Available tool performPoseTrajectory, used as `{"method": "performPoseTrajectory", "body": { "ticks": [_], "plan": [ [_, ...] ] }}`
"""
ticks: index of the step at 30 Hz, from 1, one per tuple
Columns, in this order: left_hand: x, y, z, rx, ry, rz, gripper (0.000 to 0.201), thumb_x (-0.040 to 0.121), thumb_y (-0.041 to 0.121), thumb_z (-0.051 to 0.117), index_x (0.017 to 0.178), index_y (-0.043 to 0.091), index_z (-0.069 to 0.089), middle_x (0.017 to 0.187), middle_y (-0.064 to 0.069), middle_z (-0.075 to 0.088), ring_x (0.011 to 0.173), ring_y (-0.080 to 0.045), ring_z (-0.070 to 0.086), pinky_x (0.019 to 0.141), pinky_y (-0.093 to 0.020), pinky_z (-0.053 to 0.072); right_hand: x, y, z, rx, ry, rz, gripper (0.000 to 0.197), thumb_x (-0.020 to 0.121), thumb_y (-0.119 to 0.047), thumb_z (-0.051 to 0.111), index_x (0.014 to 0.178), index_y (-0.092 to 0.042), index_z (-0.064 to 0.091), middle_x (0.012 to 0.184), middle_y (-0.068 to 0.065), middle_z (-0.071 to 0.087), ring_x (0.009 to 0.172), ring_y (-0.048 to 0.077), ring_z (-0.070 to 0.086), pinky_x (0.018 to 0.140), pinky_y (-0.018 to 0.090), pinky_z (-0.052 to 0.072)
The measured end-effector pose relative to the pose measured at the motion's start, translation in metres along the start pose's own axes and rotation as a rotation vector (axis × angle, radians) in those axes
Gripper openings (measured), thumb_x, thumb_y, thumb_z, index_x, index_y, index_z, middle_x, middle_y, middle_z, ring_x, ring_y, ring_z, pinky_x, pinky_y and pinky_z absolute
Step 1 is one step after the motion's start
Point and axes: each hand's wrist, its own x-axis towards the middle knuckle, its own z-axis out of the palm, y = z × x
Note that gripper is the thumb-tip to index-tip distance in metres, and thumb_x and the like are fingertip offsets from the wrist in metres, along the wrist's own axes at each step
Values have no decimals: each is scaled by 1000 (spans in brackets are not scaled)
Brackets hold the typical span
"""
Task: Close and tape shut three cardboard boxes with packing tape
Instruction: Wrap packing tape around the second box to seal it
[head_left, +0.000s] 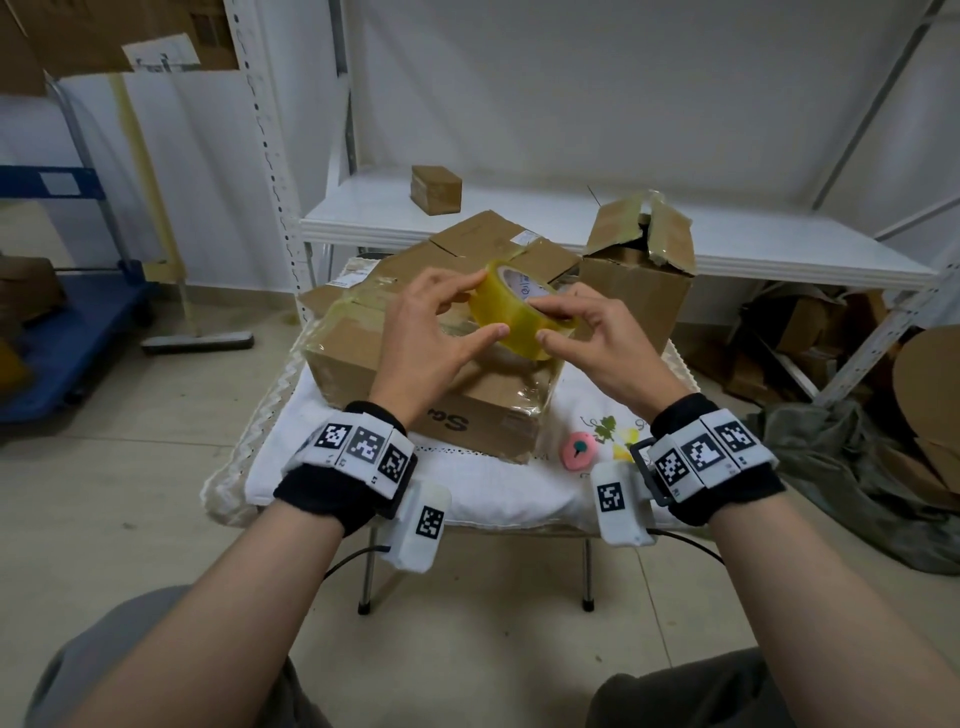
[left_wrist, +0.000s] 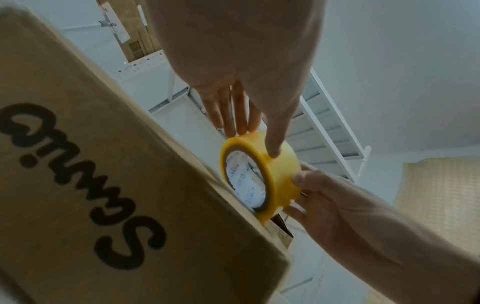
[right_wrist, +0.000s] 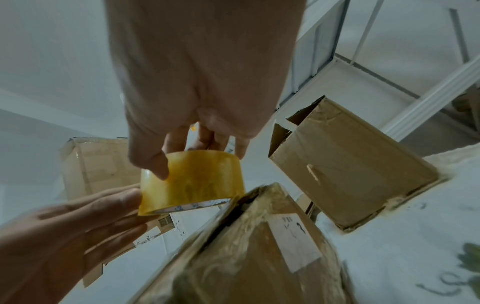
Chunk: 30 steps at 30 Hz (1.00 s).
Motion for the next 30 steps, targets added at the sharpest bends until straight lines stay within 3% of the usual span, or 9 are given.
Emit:
{"method": "performPoseTrajectory", "body": {
  "ticks": [5, 9, 13, 17, 22, 26, 28, 30],
  "plan": [
    [-9, 6, 14, 56, 125, 9, 46, 78, 25, 83, 122, 17, 70, 104, 10, 59, 95, -4, 58, 89, -25, 54, 2, 3, 4, -7, 33, 8, 35, 92, -10, 71, 124, -24, 69, 101, 7, 59, 93, 6, 53, 87, 24, 46],
    [-11, 7, 20, 87, 185, 9, 40, 80, 22, 81, 119, 17, 72, 103, 6, 63, 92, -3, 56, 86, -14, 49, 4, 3, 6, -2, 56, 2, 36, 92, -11, 71, 122, -29, 67, 96, -1, 56, 88, -1, 52, 83, 17, 44],
    [-12, 7, 22, 91, 212, 4, 36, 80, 20, 82, 114, 16, 74, 102, 5, 65, 89, -3, 57, 81, -7, 45, 7, 3, 8, -24, 73, 7, 35, 92, -11, 71, 125, -23, 69, 91, -8, 50, 83, -4, 50, 79, 13, 41],
    [-10, 7, 19, 6, 229, -41, 28, 80, 16, 81, 108, 15, 76, 100, 6, 69, 88, -4, 63, 81, -10, 50, 7, 3, 9, -40, 67, 1, 34, 92, -13, 71, 124, -24, 70, 91, -8, 51, 84, -2, 50, 80, 17, 42],
    [-3, 3, 13, -163, 211, -221, 13, 80, 11, 81, 92, 17, 78, 86, 6, 75, 78, -3, 69, 74, -16, 55, 7, 5, 9, -23, 35, -14, 34, 91, -13, 72, 120, -31, 68, 94, -5, 53, 89, 1, 52, 82, 18, 43],
    [-1, 0, 9, -245, 192, -300, 22, 77, 5, 81, 89, 18, 69, 82, 2, 72, 74, -6, 68, 68, -15, 54, 6, 7, 8, -47, 13, -16, 31, 92, -16, 72, 121, -27, 71, 97, -11, 58, 95, 2, 50, 85, 22, 41],
    [-1, -2, 8, -261, 169, -320, 25, 78, 4, 80, 92, 19, 66, 82, 0, 72, 75, -7, 69, 69, -18, 56, 5, 7, 7, -98, 4, -22, 27, 93, -21, 71, 118, -31, 69, 102, -16, 59, 101, 0, 46, 88, 24, 38],
    [-2, -4, 8, -266, 132, -332, 26, 79, 4, 78, 94, 21, 64, 85, -2, 72, 78, -11, 71, 72, -23, 58, 4, 7, 6, -126, -10, -5, 19, 95, -27, 69, 112, -32, 67, 109, -13, 59, 111, 5, 45, 95, 29, 39]
  ]
}}
